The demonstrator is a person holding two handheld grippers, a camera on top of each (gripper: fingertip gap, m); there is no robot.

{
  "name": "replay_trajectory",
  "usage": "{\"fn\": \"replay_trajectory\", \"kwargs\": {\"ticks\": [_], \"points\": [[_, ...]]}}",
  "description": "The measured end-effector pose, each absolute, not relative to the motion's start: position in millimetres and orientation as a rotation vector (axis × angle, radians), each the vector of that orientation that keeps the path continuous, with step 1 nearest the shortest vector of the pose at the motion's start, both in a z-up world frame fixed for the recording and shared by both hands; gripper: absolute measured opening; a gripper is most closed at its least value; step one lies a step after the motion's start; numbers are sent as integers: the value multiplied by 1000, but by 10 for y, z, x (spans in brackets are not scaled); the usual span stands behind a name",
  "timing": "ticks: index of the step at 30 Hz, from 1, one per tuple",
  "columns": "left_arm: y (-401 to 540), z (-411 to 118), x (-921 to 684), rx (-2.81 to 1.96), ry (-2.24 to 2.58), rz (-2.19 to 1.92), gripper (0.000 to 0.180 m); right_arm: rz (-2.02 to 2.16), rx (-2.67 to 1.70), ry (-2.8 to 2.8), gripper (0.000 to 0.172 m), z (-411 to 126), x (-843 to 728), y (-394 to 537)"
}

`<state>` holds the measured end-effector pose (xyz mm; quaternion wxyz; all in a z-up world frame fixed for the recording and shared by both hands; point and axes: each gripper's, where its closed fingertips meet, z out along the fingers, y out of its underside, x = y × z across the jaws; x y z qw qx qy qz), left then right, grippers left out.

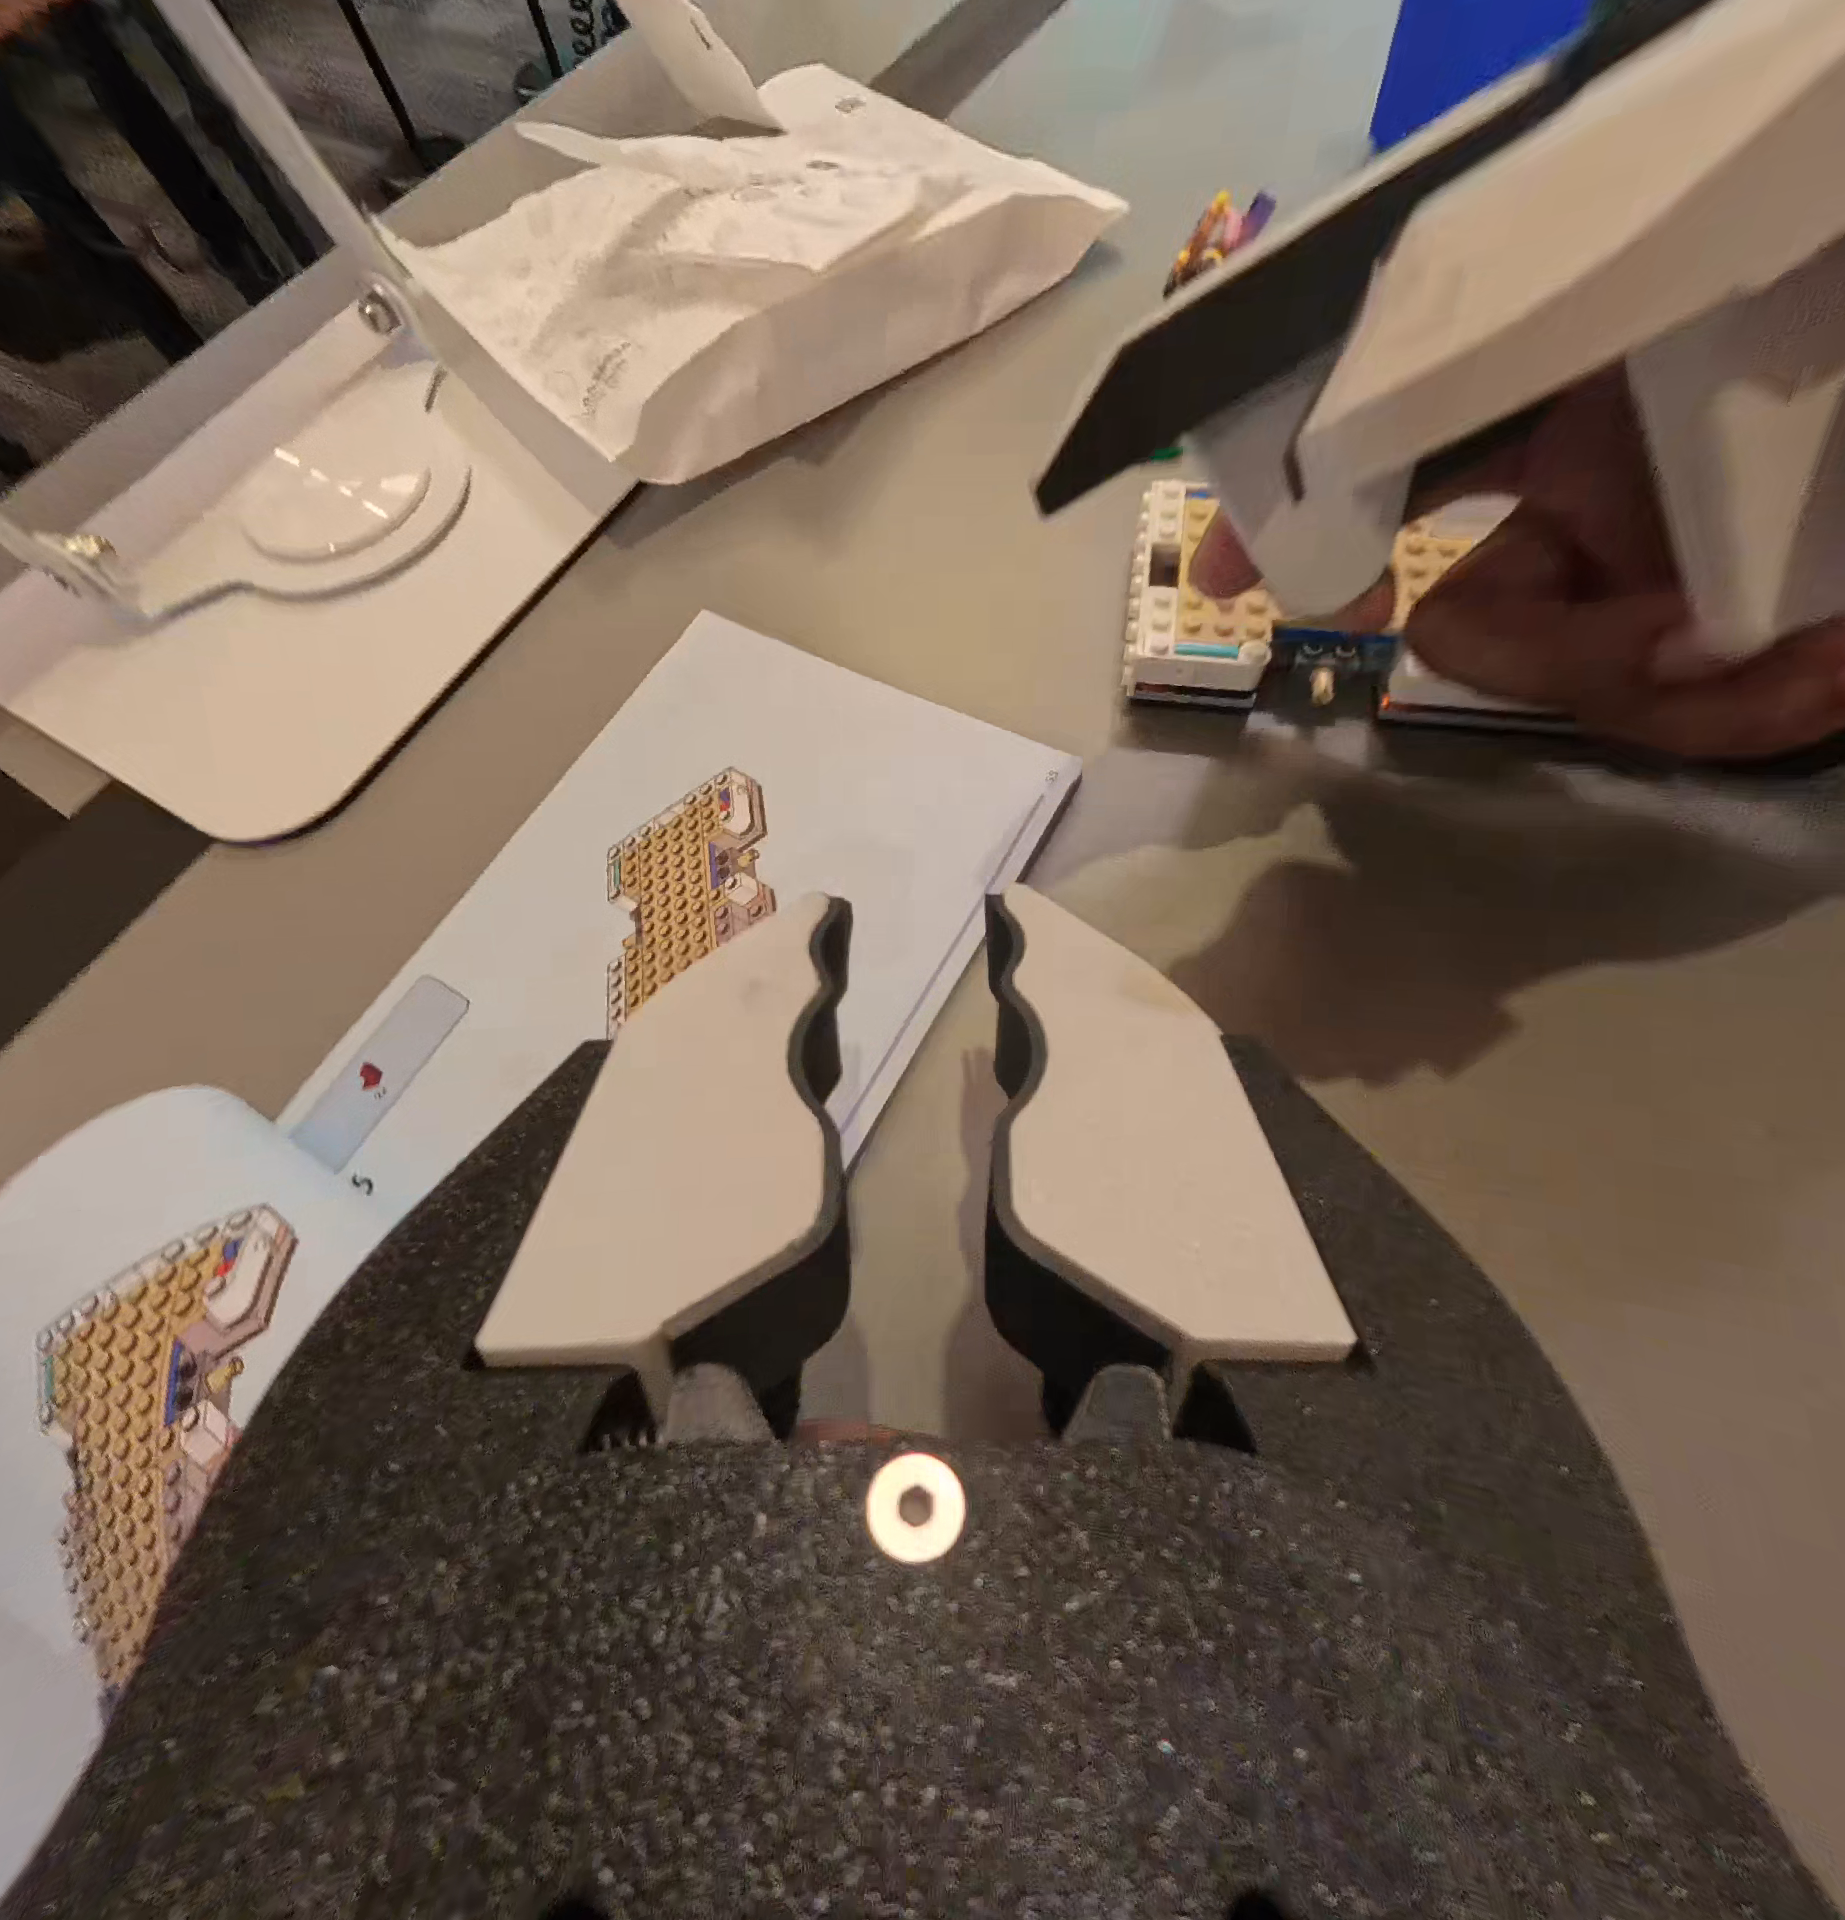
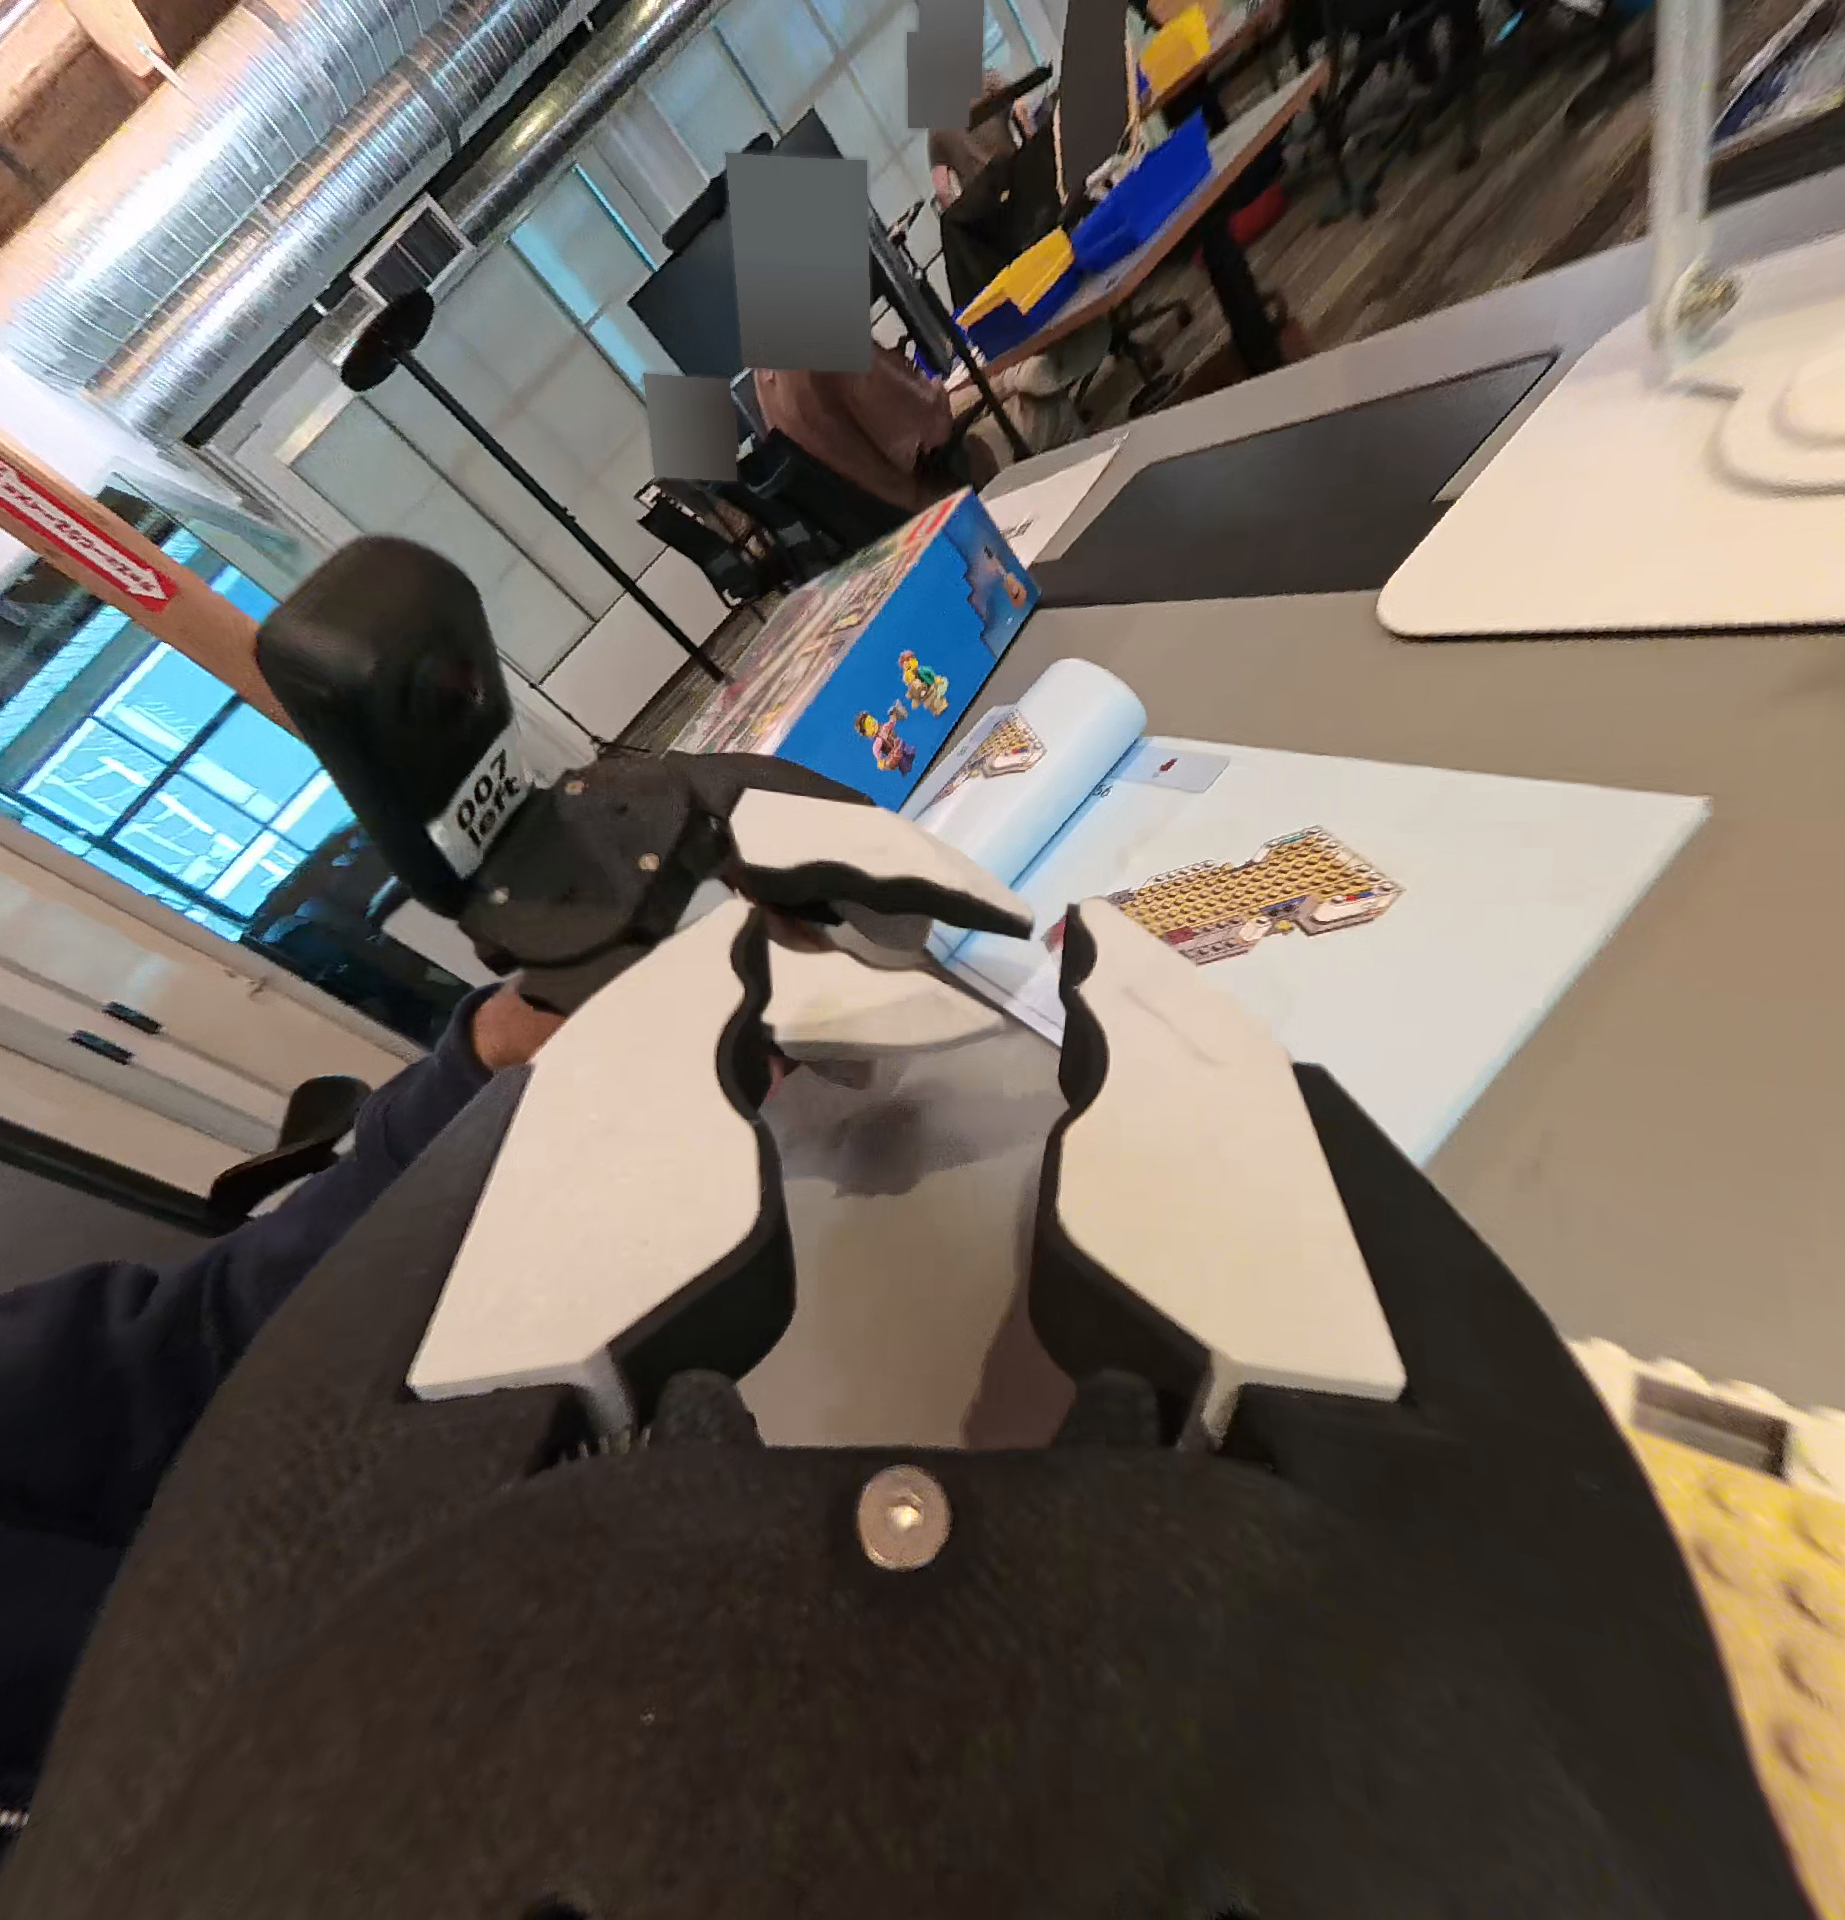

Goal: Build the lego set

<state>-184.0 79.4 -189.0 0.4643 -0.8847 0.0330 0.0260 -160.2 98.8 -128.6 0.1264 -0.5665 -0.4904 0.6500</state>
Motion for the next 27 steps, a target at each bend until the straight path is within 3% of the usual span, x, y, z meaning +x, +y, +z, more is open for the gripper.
{"fn": "replay_trajectory", "kwargs": {"ticks": [10,27], "points": [[1236,-2294,-1596,-2275,254,153,31,1631,-1607,-1492,53,-1403,-1143,1342],[1361,-2350,-1623,-2306,241,147,31,1589,-1603,-1581,53,-1539,-1031,1215]]}}
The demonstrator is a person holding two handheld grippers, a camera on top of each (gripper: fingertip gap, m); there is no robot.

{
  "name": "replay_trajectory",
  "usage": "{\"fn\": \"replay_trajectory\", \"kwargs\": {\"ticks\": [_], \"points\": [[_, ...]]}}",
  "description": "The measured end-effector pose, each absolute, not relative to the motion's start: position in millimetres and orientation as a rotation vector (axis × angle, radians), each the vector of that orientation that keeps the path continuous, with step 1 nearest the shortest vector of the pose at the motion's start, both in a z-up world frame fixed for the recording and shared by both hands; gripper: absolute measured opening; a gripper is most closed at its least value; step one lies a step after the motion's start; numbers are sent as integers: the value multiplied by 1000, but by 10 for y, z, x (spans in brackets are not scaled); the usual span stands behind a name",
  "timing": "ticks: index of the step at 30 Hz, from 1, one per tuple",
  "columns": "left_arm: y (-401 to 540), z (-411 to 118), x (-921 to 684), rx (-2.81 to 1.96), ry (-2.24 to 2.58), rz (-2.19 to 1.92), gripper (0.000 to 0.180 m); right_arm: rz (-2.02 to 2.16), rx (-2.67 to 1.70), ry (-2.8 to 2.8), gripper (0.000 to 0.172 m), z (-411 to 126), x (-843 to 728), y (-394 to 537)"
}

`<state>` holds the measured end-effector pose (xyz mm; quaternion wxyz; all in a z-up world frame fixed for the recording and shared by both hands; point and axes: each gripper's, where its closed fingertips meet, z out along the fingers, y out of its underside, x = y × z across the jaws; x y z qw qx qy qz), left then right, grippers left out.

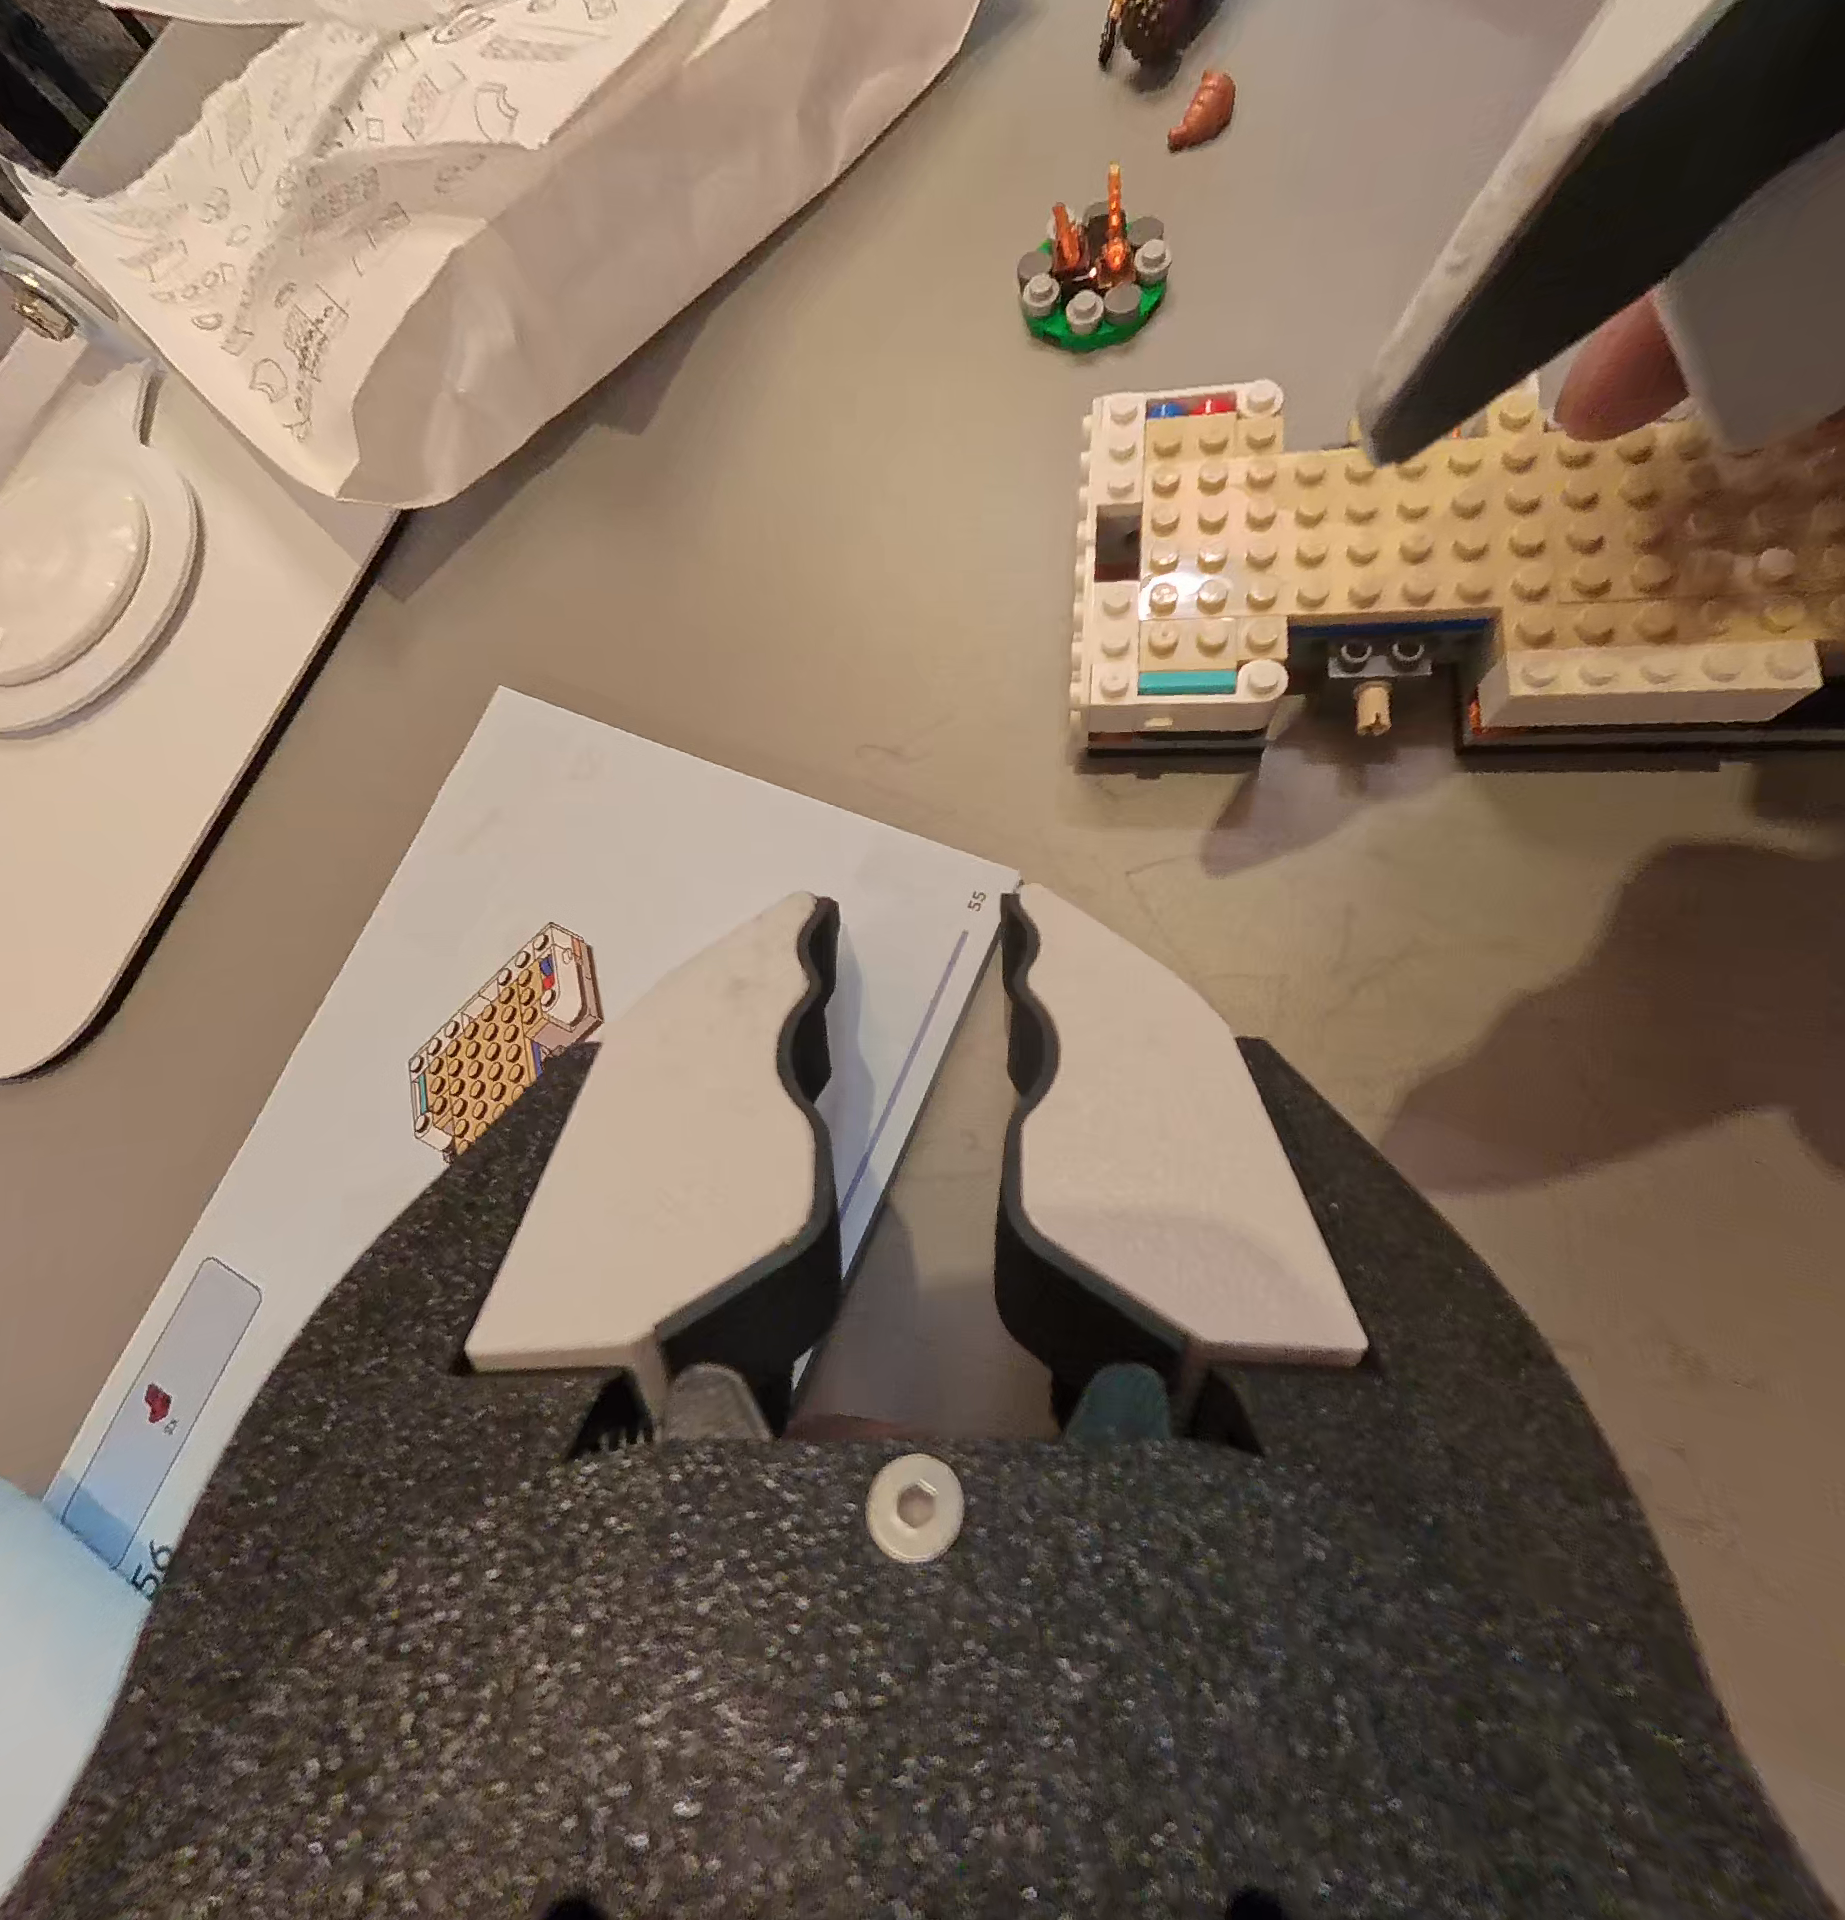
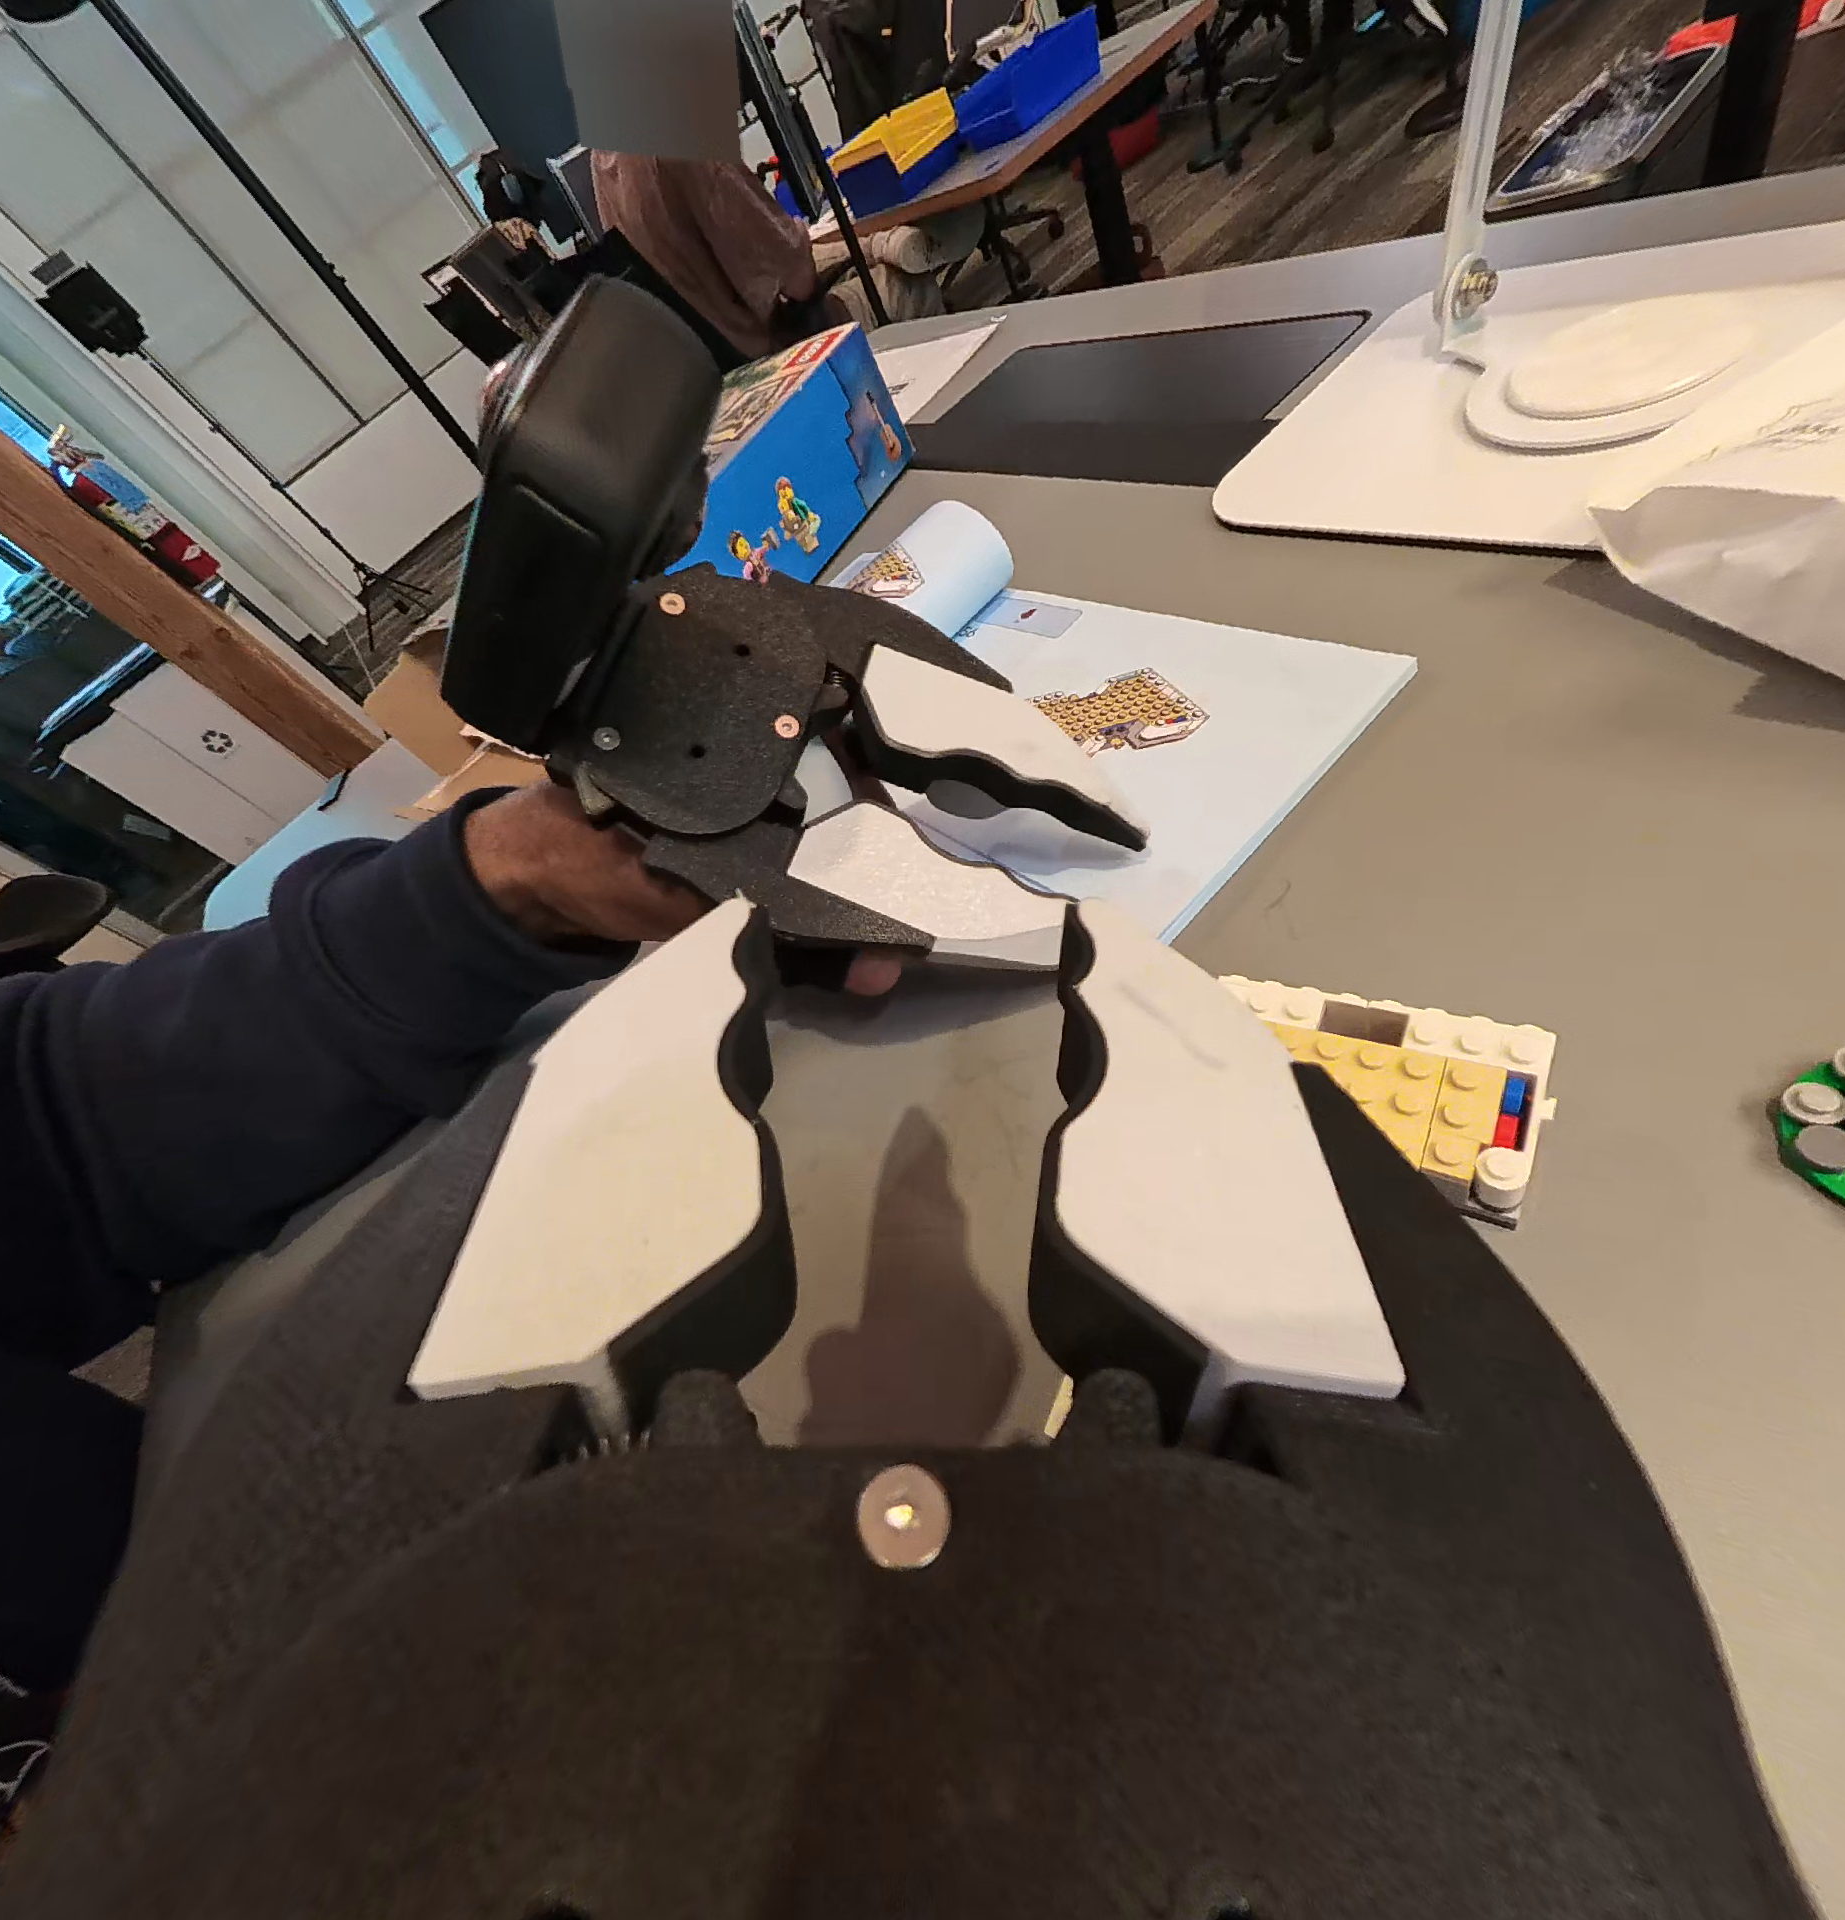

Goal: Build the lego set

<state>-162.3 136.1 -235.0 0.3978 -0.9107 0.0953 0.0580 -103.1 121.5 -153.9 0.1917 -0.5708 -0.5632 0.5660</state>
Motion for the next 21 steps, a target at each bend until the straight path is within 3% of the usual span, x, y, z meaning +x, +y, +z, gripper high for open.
{"fn": "replay_trajectory", "kwargs": {"ticks": [21], "points": [[1375,-2357,-1583,-2312,248,127,31,1585,-1598,-1603,53,-1551,-1027,1157]]}}
